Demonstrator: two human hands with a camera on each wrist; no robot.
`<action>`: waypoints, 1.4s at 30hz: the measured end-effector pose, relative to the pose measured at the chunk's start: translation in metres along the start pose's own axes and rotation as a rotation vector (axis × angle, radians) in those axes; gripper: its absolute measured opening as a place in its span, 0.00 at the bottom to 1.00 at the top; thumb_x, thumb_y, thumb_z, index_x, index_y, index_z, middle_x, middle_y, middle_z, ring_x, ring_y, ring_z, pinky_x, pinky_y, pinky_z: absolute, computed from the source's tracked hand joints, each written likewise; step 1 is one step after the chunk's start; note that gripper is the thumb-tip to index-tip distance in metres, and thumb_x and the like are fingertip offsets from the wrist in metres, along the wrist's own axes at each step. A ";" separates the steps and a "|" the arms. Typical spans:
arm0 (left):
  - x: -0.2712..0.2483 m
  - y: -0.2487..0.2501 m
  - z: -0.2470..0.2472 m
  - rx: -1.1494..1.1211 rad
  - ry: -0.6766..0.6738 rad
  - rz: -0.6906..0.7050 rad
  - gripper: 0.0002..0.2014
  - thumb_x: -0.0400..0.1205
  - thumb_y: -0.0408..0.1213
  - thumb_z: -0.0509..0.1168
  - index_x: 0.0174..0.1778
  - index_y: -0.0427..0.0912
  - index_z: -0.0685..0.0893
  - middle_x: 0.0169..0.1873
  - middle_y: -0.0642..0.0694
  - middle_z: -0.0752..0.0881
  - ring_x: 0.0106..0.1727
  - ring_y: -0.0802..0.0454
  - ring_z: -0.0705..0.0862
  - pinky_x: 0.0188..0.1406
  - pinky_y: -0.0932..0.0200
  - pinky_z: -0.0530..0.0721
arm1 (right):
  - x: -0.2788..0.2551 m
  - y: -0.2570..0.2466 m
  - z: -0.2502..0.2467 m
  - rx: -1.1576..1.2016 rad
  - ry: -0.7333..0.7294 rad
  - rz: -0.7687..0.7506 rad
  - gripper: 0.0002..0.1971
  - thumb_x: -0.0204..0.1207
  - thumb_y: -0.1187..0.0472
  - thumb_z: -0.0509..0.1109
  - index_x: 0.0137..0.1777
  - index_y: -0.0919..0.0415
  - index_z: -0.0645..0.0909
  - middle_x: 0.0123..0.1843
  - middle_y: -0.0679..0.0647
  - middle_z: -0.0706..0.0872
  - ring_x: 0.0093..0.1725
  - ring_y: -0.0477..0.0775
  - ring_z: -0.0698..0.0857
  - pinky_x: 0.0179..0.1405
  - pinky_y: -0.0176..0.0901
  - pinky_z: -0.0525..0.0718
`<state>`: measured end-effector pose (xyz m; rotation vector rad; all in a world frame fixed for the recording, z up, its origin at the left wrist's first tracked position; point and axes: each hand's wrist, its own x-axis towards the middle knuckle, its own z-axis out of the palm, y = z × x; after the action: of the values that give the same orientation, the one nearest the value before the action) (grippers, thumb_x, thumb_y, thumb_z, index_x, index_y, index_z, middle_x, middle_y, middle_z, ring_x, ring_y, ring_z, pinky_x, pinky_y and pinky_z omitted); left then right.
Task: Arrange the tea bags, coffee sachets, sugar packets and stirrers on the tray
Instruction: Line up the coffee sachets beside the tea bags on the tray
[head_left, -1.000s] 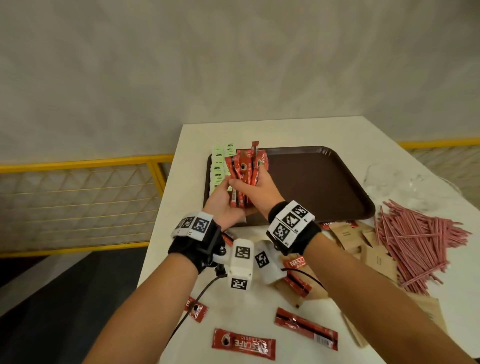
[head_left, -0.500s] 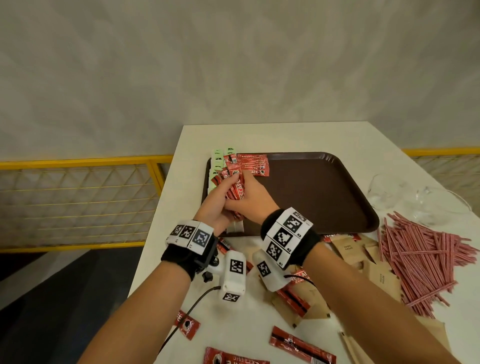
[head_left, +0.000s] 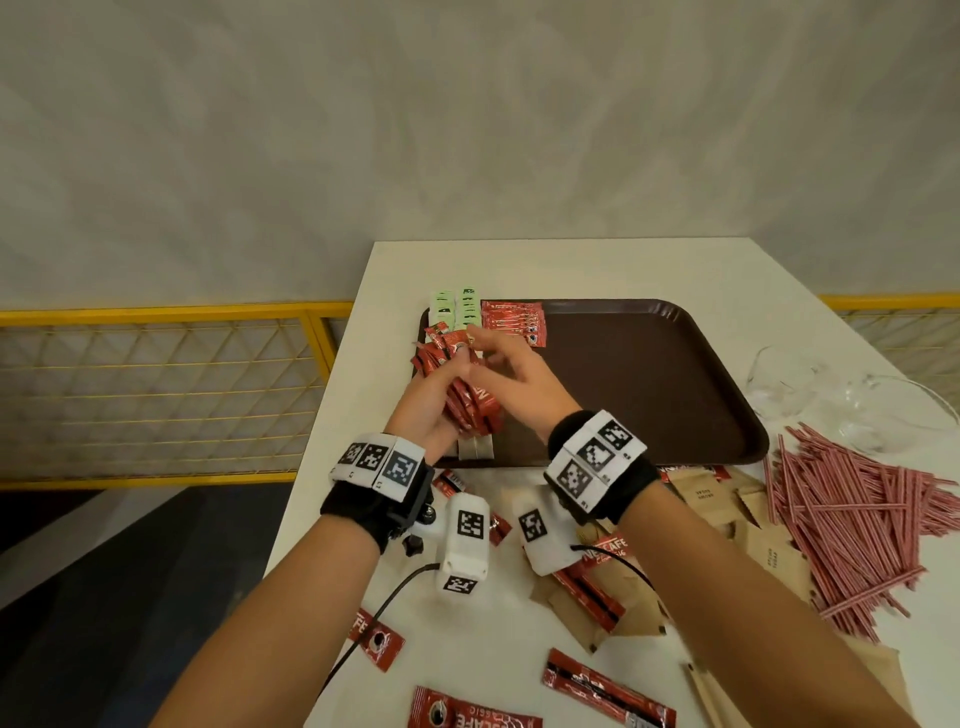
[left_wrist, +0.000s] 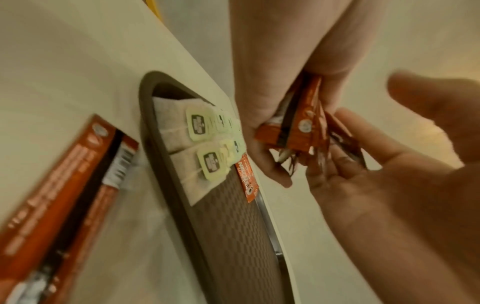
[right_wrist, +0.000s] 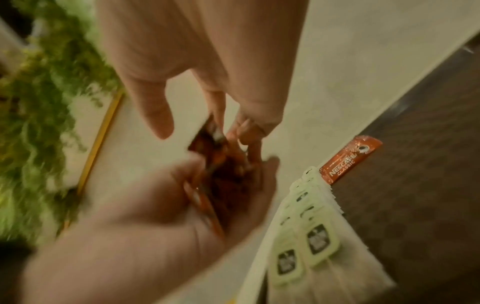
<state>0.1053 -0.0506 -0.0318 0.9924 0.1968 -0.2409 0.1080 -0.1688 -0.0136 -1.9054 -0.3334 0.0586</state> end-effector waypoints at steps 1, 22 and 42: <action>-0.001 0.000 -0.002 0.017 -0.001 0.007 0.21 0.81 0.40 0.64 0.71 0.44 0.76 0.60 0.40 0.86 0.60 0.44 0.85 0.58 0.45 0.83 | 0.002 -0.003 -0.003 0.045 0.008 0.021 0.25 0.79 0.58 0.68 0.76 0.54 0.69 0.61 0.50 0.75 0.60 0.49 0.75 0.66 0.46 0.76; -0.004 0.000 -0.013 0.184 0.013 0.096 0.24 0.76 0.32 0.70 0.69 0.44 0.78 0.60 0.42 0.86 0.63 0.43 0.83 0.63 0.41 0.80 | 0.011 -0.001 -0.023 0.766 0.066 0.314 0.14 0.79 0.71 0.66 0.63 0.63 0.73 0.59 0.63 0.85 0.51 0.58 0.87 0.46 0.44 0.90; 0.024 0.036 -0.012 0.501 0.234 0.293 0.16 0.77 0.33 0.71 0.61 0.41 0.82 0.54 0.46 0.87 0.55 0.51 0.86 0.59 0.53 0.81 | 0.068 0.012 -0.060 -0.355 -0.146 0.151 0.12 0.79 0.63 0.67 0.61 0.64 0.79 0.50 0.58 0.88 0.45 0.51 0.83 0.40 0.33 0.78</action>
<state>0.1383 -0.0239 -0.0163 1.5322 0.2055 0.1037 0.1879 -0.2100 0.0049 -2.2831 -0.3132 0.2545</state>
